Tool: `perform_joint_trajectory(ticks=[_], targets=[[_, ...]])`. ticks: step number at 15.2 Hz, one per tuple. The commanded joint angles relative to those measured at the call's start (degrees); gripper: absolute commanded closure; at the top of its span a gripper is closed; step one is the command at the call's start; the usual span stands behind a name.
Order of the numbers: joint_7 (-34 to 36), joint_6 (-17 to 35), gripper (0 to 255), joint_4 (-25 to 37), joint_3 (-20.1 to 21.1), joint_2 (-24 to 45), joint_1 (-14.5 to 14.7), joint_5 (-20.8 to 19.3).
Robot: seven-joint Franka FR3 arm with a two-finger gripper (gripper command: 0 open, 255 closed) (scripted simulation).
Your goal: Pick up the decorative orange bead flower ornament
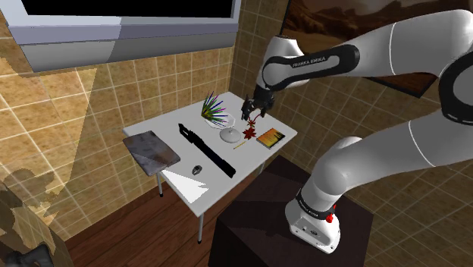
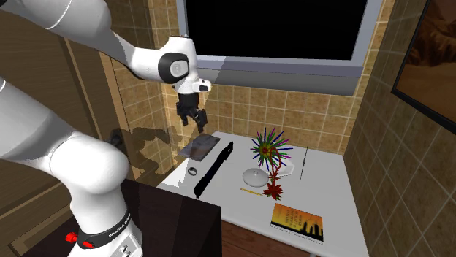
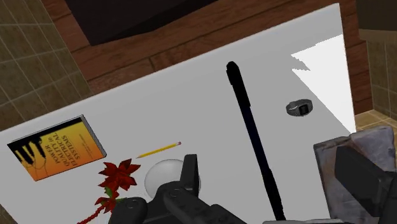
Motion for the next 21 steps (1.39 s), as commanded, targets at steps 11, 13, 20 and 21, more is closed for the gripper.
perform_joint_trajectory(ticks=[11,13,20,21], targets=[[-2.45,28.53,0,3.12,-5.92,25.28,-4.02,0.10],[-3.89,32.41,0,4.86,-6.86,29.94,-4.24,1.96],[-12.91,42.98,0,13.46,-4.81,45.86,-9.14,13.95],[-14.00,44.13,0,14.98,-3.80,48.00,-10.57,15.35]])
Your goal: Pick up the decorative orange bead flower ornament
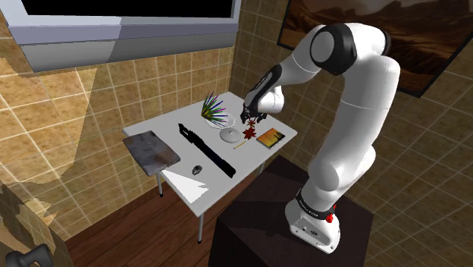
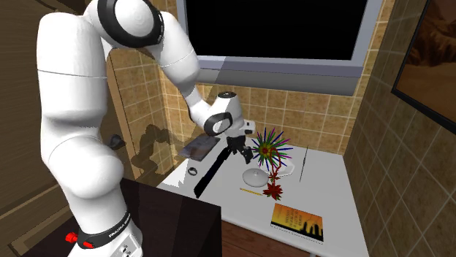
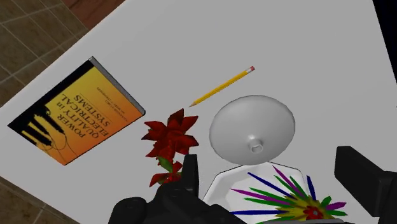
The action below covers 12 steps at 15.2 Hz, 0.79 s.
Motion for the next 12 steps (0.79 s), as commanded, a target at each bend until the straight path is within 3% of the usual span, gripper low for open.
perform_joint_trajectory(ticks=[1,6,12], targets=[[-2.31,2.18,0,3.38,1.82,4.43,-2.80,2.86],[-5.02,6.60,0,11.98,5.88,14.58,-9.46,6.19],[-5.68,9.64,0,24.02,8.20,26.25,-15.18,7.20]])
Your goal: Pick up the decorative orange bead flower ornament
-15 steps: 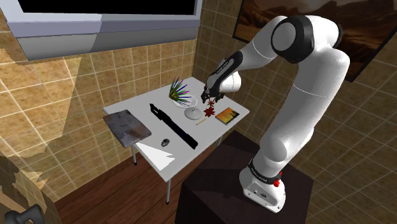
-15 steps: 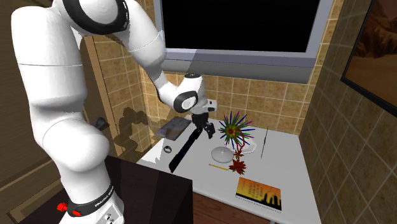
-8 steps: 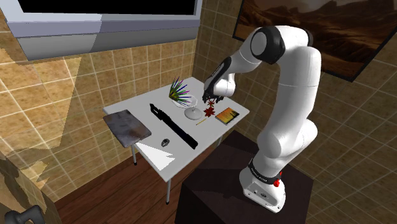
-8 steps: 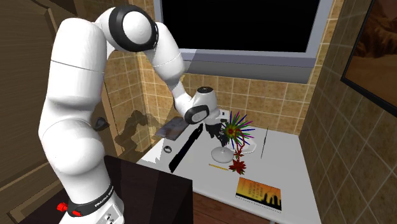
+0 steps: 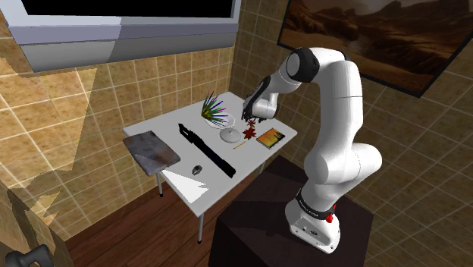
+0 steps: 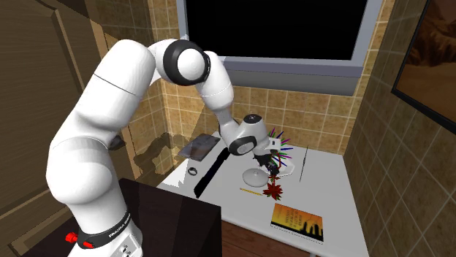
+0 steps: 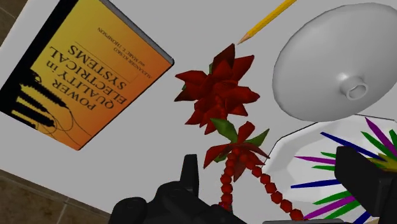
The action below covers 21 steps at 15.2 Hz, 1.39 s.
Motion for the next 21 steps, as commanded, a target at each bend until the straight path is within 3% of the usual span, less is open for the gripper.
perform_joint_trajectory(ticks=[1,10,11,21], targets=[[0.10,0.58,0,3.77,0.35,3.42,-1.15,0.16],[-0.50,3.74,0,6.65,2.26,9.25,-2.84,0.05],[-0.53,3.72,255,6.65,2.28,9.23,-2.88,0.03],[-0.44,3.35,255,6.23,2.04,8.47,-2.64,0.08]])
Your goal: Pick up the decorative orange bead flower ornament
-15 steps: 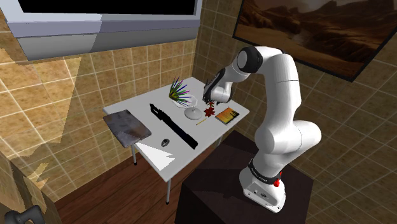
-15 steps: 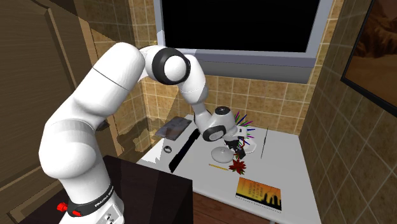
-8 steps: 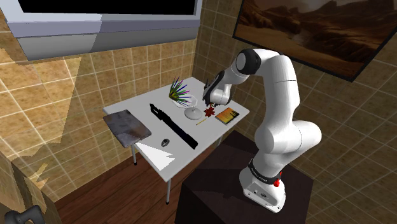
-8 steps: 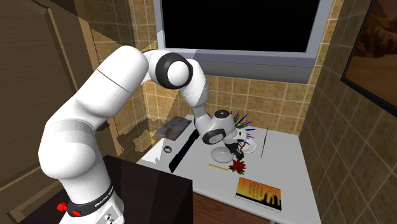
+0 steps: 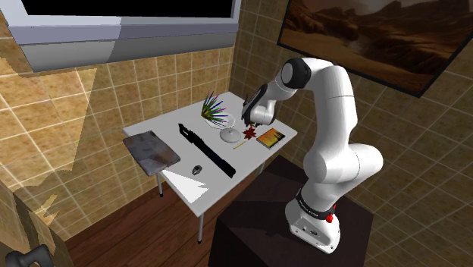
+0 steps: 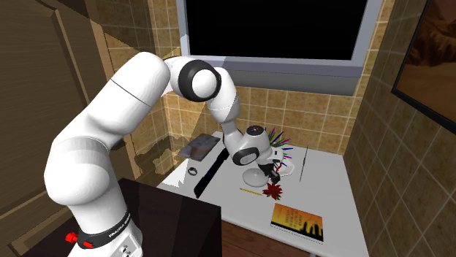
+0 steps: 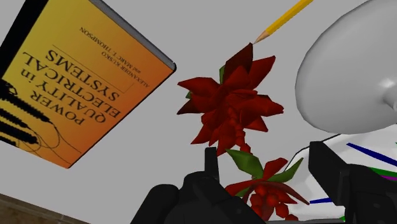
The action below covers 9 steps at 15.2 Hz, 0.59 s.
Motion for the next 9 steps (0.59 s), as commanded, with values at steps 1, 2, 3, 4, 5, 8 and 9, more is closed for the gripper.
perform_joint_trajectory(ticks=[1,2,3,4,5,8,9], targets=[[0.10,-0.62,255,-0.66,-0.36,-1.17,0.32,0.06],[0.17,-1.02,255,-1.06,-0.60,-1.95,0.53,0.09],[0.25,-1.44,255,-1.44,-0.85,-2.72,0.75,0.11],[0.32,-1.86,255,-1.81,-1.11,-3.48,0.98,0.13],[0.41,-2.29,255,-2.17,-1.38,-4.25,1.22,0.14],[0.70,-3.64,255,-3.18,-2.25,-6.51,1.98,0.11],[0.80,-4.11,255,-3.49,-2.56,-7.25,2.25,0.09]])
